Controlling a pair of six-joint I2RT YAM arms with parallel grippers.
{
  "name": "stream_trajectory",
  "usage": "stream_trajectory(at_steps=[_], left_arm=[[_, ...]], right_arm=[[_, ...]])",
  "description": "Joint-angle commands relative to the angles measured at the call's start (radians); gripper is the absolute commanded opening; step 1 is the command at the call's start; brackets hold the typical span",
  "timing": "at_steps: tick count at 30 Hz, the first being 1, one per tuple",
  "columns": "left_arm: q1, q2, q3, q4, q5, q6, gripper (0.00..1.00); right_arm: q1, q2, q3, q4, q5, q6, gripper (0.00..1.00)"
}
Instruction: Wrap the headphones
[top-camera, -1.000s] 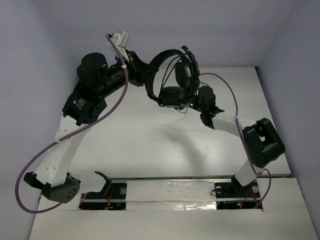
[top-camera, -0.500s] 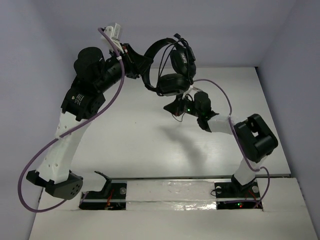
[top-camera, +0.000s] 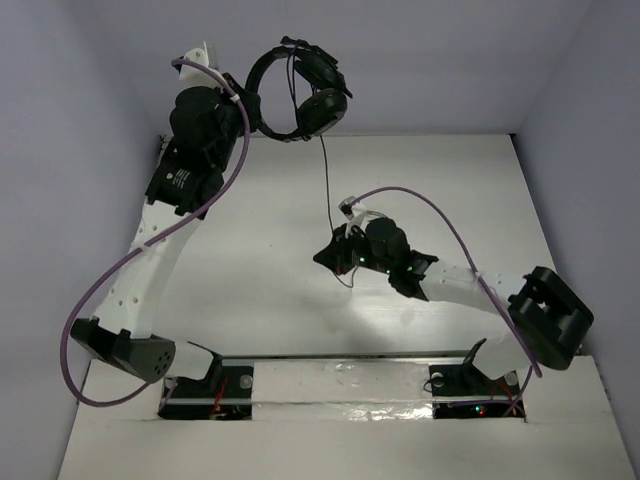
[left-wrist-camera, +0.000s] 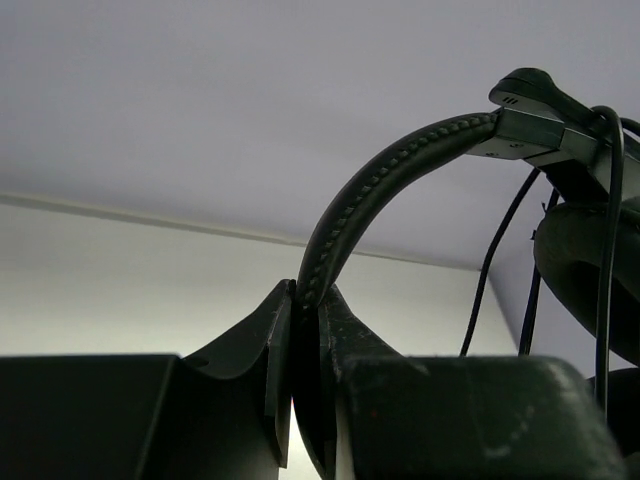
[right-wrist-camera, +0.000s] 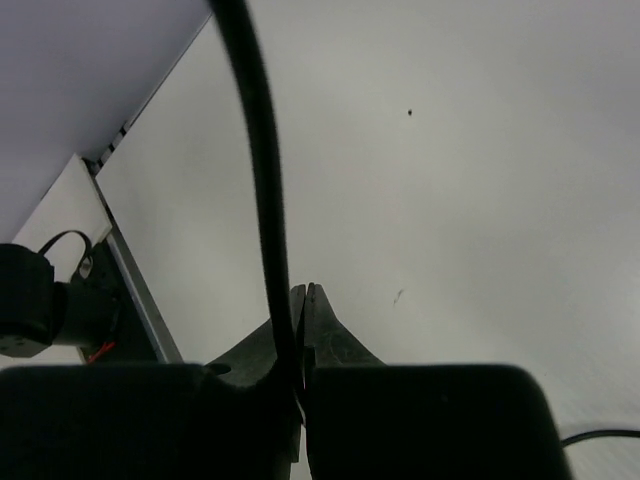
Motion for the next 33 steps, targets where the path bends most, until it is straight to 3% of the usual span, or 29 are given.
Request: stream_trajectory(at_steps=[1,12,20,33], left_arm=[[0.012,0.013,-0.027,0.15,-0.144,-0.012,0.0],[0.032,0.153,-0.117,0.17,-0.319,0.007,0.0],[0.032,0.254,-0.146,0.152,-0.291,-0.001,0.0],[-0.173,0.251,-0.468,0.17,-0.259,0.037,0.0]], right_arm=[[0.062,-0.072,0.013,-0.169,0.131,-0.008,0.0],[0.269,-0.174,0.183,-0.617,0.324,-0.057,0.0],[0.304,-0.184,0.315,-0.807,0.349,-0.1,0.0],[0.304,-0.215,0.571,-0.951,0.676,-0.293,0.0]])
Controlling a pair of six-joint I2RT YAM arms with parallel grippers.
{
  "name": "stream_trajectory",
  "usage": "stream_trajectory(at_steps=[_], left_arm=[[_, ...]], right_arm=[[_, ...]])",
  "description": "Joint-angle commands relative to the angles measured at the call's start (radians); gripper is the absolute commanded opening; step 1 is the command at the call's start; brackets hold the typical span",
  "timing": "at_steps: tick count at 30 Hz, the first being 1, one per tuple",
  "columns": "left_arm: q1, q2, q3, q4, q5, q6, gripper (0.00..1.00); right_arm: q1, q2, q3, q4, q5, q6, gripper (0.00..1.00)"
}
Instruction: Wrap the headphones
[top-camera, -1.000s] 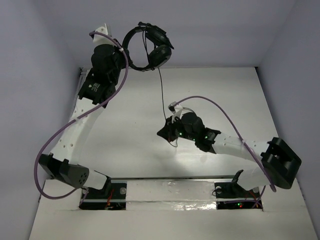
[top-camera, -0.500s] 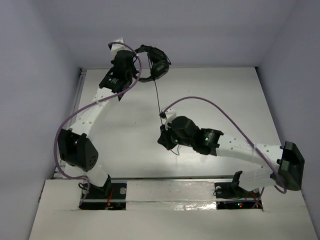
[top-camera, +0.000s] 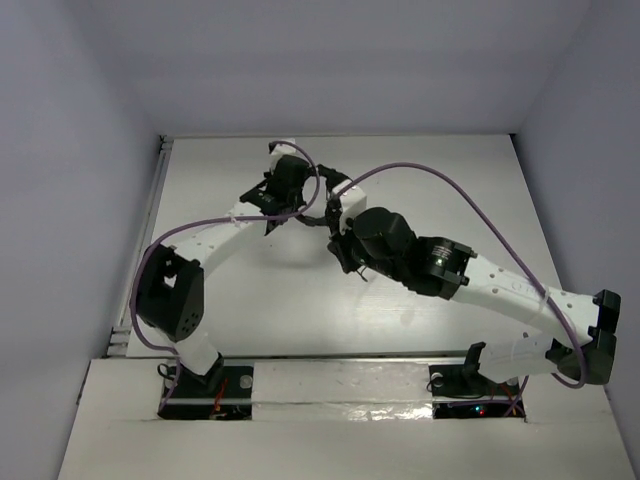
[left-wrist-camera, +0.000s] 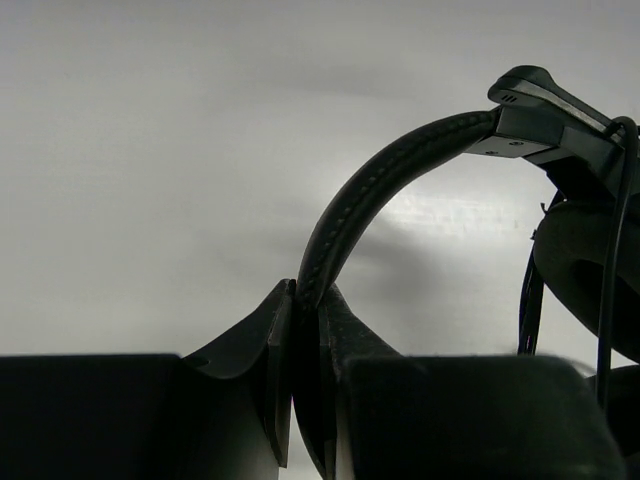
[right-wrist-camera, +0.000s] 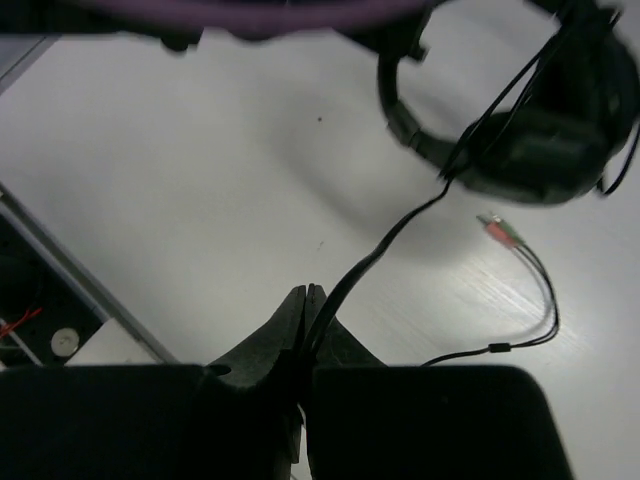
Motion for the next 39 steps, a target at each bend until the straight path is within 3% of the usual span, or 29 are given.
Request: stream_trajectory(at_steps=[1,15,21,35,39], left_arm=[[-0.07,-0.044,-0.035,0.074,-0.009,0.005,0.0],[-0.142,-0.275,-0.242,0.049,0.209,0.041,0.0],[-0.247,-0.266,-0.208,-0.027,0.25,0.147,0.0],[-0.222,-0.361,-0.21,-0.051,0.33,0.184,0.0],[-0.2,-0.378,-0.178,-0.058,0.396,0.192,0.0]], right_arm=[[0.0,-0.017,0.066,-0.03,0.143,-0.085,0.0],[-0.118,-0.038,0.015,0.082,0.206,-0.134,0.0],[-0.184,-0.008,0.018,0.161,0.137,-0.148,0.0],[-0.302,0.034,-0.074,0.247,0.274,-0.099,0.0],[-0.333,0.037,-0.098,0.264,0.294,-0.068,0.11]])
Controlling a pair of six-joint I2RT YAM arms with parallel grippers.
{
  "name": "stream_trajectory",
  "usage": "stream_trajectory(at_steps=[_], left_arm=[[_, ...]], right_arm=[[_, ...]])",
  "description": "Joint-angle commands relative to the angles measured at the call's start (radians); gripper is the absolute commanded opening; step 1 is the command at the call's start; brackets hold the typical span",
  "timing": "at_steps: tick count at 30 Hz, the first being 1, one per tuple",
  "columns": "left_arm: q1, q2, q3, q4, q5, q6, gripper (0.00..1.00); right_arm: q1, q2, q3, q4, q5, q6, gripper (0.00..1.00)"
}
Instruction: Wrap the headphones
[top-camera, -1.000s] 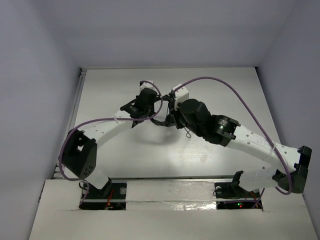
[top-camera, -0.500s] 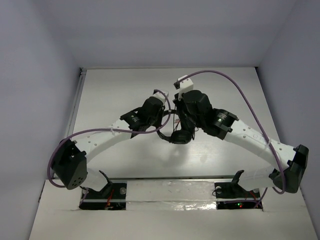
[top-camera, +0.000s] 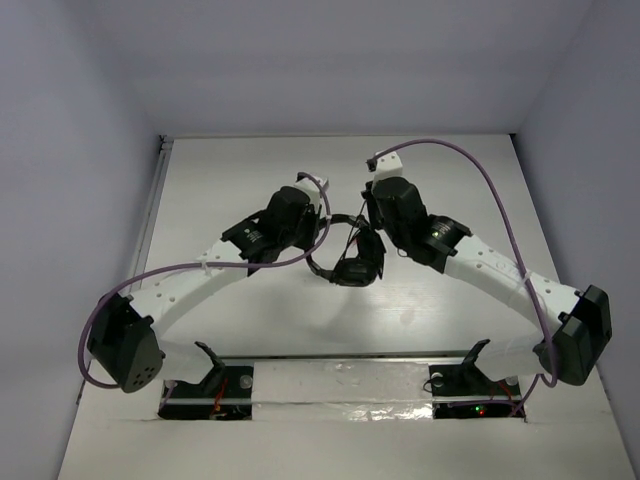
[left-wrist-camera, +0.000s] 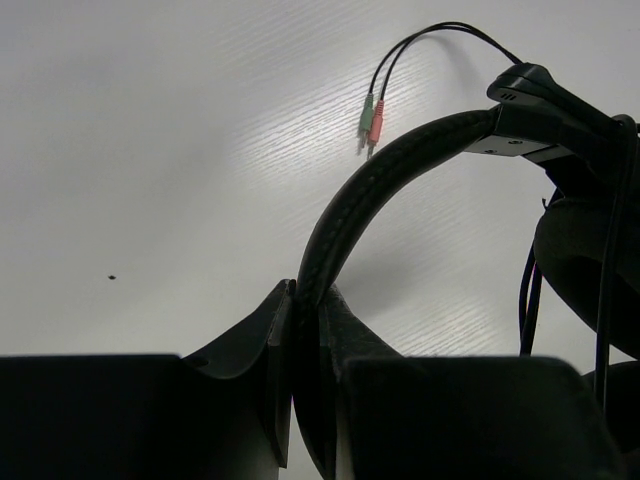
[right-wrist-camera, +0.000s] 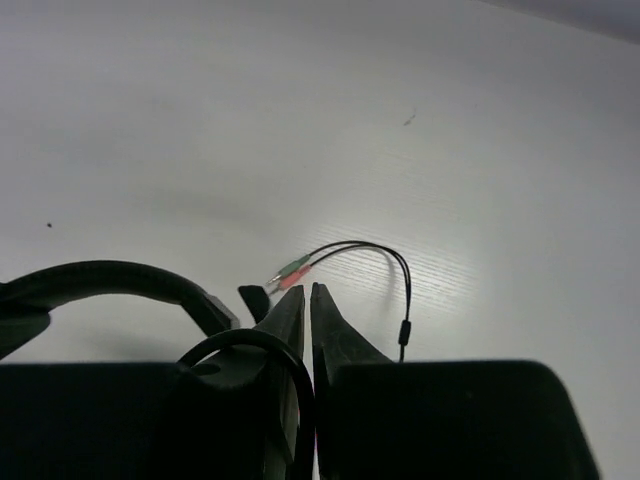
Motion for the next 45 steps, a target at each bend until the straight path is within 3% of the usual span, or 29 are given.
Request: stream_trajectory(at_steps=[1,6,9,12,19,24,29,32,40,45], left_arm=[[0.016,-0.057,0.07,0.024,0.086,0.014,0.0],[0.051,-0.103,0.11,-0.006,0.169,0.035,0.0],[0.131,-0.124,0.128,-0.01,0.244,0.043,0.0],[0.197,-0.149,0.151,-0.01,0.34,0.046,0.0],[0.206,-0.143,0.246,-0.065,0.544,0.07,0.0],[0.215,-0.126,0.292,-0.085,0.67,0.043,0.0],[0.286,-0.135,0.318,0.016,0.83,-0.075,0.0],[0.295,-0.127,0.367,0.045,0.832,-0.124,0.0],[0.304,-0.063,0.623,-0.098,0.724,-0.097,0.0],[0.304,-0.045,0.674,-0.108,0.713,-0.112,0.0]], right_arm=[[-0.033,-0.017,-0.019,0.099,0.045,0.04,0.13],[-0.096,-0.024,-0.042,0.127,-0.012,0.062,0.2],[-0.117,-0.034,-0.061,0.159,-0.102,0.082,0.23],[-0.163,-0.051,-0.096,0.205,-0.232,0.091,0.21],[-0.229,-0.041,-0.153,0.344,-0.593,0.068,0.19],[-0.238,-0.018,-0.164,0.424,-0.661,0.063,0.2],[-0.249,0.012,-0.21,0.516,-0.701,0.096,0.23],[-0.249,0.025,-0.251,0.588,-0.745,0.117,0.23],[-0.249,0.138,-0.294,0.751,-0.819,0.174,0.25],[-0.249,0.224,-0.293,0.856,-0.869,0.197,0.28]])
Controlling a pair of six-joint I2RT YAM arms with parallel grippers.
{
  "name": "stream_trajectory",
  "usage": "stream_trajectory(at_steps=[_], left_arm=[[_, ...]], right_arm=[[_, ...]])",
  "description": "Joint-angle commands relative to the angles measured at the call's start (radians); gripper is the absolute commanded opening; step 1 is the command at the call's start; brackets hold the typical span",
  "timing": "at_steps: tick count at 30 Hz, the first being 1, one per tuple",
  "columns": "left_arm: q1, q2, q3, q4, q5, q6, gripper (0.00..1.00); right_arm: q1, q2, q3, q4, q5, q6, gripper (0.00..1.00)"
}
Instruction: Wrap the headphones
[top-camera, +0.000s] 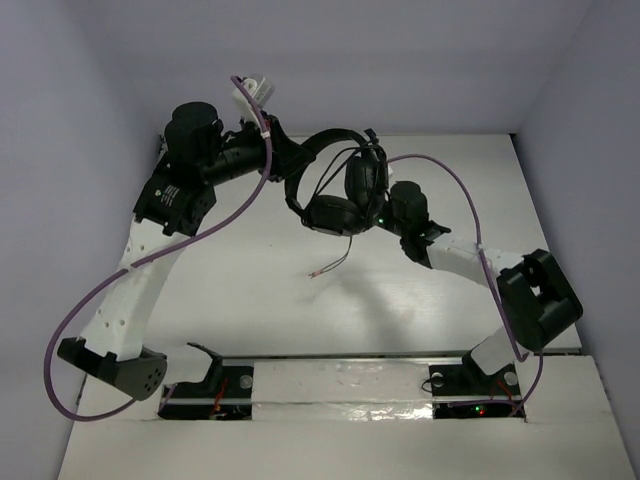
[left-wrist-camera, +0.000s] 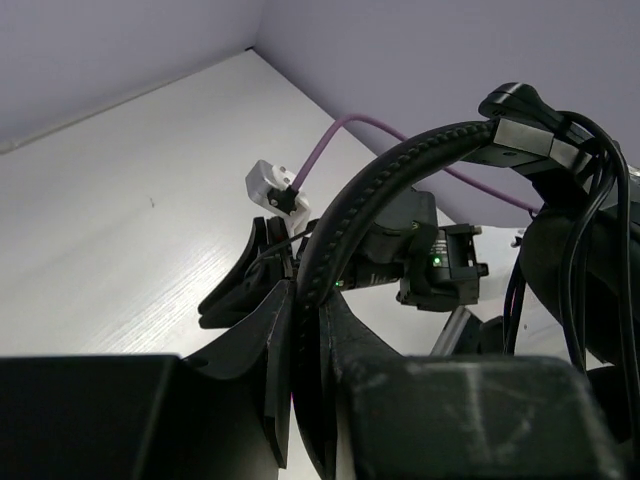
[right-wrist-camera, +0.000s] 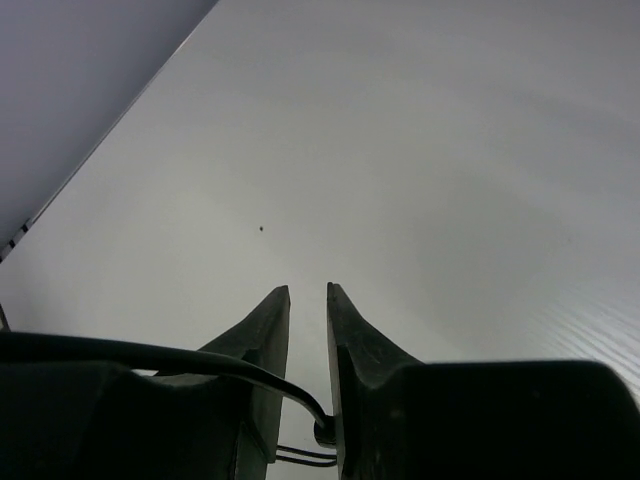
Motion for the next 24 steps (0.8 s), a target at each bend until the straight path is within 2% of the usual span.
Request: stream_trajectory(at_steps=[1,4,6,7,8,9,14,15,19,20,24], left_arm=[[0.003,0.0,0.068,0.032,0.006,-0.043,0.0],[0.003,0.0,0.088,0.031,-0.038,-0.052,0.0],[0.003,0.002,0.096,0.043,-0.075,-0.067,0.0],[0.003,0.002,0.095,0.052,-0.084,-0.084,0.0],[0.003,0.002,0.093,0.064,-0.095,-0.096,0.0],[0.003,0.0,0.087,0.09,-0.128,-0.107,0.0],[0.003,-0.029,-0.014,0.187,-0.35,-0.193,0.0],[0.003,-0.034,-0.034,0.225,-0.463,-0.196,0.0],[0.014,-0.044,-0.167,0.331,-0.662,-0.253,0.0],[0.014,-0.038,-0.189,0.359,-0.757,-0.268,0.0],[0.014,-0.015,-0.28,0.431,-0.921,-0.297,0.0]], right_arm=[[-0.006,0.05,0.02,0.129,-0.061,0.027,0.28],[-0.006,0.061,0.015,0.152,-0.087,0.039,0.26],[-0.006,0.075,0.005,0.178,-0.116,0.053,0.21],[-0.006,0.08,0.0,0.191,-0.122,0.064,0.17],[-0.006,0.086,-0.012,0.213,-0.136,0.082,0.04],[-0.006,0.093,-0.02,0.227,-0.139,0.093,0.0],[0.021,0.06,-0.069,0.232,-0.099,0.174,0.0],[0.033,0.049,-0.077,0.211,-0.078,0.179,0.0],[0.101,-0.031,-0.101,0.108,0.039,0.199,0.0],[0.124,-0.043,-0.104,0.062,0.081,0.21,0.0],[0.19,-0.106,-0.121,-0.018,0.172,0.211,0.0]])
